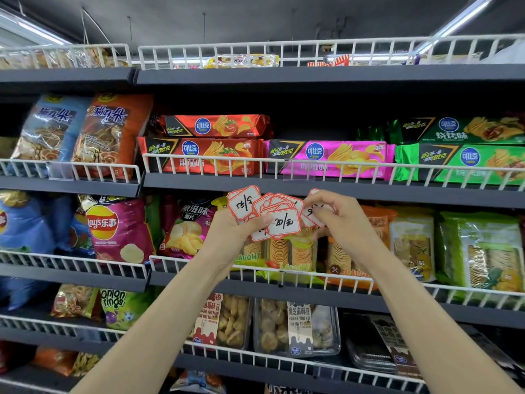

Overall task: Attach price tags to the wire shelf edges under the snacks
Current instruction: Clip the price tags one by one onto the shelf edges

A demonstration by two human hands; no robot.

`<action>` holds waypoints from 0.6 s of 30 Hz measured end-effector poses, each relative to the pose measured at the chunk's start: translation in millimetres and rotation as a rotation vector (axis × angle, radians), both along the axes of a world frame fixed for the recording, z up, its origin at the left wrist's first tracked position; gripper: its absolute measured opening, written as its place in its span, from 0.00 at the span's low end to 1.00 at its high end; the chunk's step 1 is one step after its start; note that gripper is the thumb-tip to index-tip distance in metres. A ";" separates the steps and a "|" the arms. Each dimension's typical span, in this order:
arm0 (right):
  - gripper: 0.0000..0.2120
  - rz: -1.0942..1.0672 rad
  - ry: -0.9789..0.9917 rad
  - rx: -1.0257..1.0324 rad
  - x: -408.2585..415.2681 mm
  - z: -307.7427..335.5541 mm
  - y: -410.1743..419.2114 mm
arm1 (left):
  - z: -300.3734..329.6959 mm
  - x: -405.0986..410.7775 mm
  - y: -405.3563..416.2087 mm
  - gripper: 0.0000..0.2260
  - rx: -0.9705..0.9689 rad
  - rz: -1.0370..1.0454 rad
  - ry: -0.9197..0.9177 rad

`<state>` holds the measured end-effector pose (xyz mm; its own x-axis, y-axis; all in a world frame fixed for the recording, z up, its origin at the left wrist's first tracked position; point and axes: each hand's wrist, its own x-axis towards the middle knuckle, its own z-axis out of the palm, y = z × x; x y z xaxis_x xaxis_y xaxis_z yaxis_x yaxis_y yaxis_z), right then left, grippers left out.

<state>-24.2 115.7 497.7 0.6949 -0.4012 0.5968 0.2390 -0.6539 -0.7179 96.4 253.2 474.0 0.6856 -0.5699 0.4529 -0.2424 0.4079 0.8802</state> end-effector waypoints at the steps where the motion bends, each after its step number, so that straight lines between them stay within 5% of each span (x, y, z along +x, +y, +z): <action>1: 0.14 0.001 -0.010 0.062 1.7 0.9 1.4 | 0.6 0.1 -0.8 0.07 0.006 0.010 -0.008; 18: 0.10 0.021 -0.145 0.198 11.1 1.9 11.1 | 10.6 -3.3 4.1 0.07 -0.012 0.032 0.027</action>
<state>-13.1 126.8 499.5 0.6170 -0.5063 0.6025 0.3615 -0.4977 -0.7884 93.1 257.3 484.5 0.7151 -0.5426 0.4407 -0.2319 0.4106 0.8818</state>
